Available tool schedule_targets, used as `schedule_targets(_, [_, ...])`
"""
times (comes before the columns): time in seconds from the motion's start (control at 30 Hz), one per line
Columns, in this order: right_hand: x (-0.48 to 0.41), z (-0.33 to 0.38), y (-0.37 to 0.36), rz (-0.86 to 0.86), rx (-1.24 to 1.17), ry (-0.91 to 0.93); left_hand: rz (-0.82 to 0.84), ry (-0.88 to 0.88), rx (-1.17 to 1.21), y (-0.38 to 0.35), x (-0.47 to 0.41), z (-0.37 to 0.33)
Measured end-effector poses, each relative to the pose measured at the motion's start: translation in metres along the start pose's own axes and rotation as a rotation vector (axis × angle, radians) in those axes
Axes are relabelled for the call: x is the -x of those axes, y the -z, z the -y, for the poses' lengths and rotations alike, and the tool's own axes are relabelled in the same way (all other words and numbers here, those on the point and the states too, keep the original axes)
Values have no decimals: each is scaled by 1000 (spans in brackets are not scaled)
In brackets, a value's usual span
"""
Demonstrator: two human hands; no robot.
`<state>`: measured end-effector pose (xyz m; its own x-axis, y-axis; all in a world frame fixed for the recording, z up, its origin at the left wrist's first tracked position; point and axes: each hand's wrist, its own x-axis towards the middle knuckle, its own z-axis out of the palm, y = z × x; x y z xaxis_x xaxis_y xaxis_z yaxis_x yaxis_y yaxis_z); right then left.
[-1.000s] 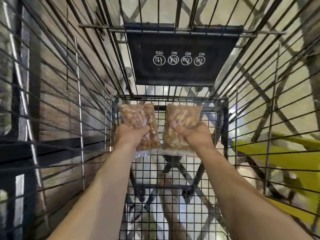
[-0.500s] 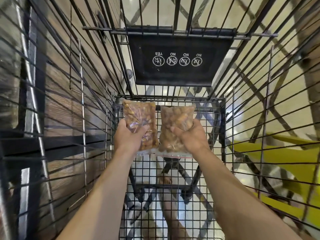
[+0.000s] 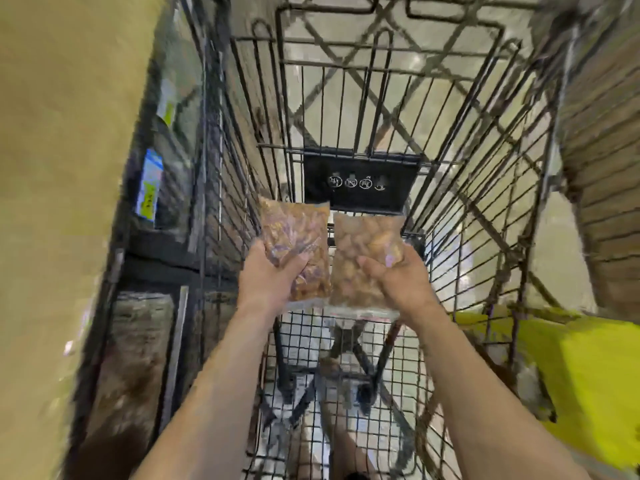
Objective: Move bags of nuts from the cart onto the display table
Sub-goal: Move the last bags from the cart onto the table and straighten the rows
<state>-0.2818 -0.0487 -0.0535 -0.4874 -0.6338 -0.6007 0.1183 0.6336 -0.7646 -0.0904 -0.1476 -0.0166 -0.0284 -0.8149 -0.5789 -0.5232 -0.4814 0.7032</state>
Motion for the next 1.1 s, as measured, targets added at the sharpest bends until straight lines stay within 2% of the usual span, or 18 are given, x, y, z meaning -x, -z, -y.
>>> schedule_targets(0.27, [115, 90, 9, 59, -27, 169, -112, -194, 34, 81, 103, -48])
schedule_targets(0.43, [190, 127, 0, 100, -37, 270, -117, -282, 124, 140, 172, -60])
schedule_targets(0.67, [301, 144, -40, 229, -39, 396, -254, -410, 161, 234, 276, -20])
schedule_targets(0.9, [387, 171, -87, 329, 106, 570, -479, -403, 254, 323, 368, 18])
schedule_targets(1.1, [443, 199, -140, 504, 141, 714, -673, -389, 324, 386, 438, 53])
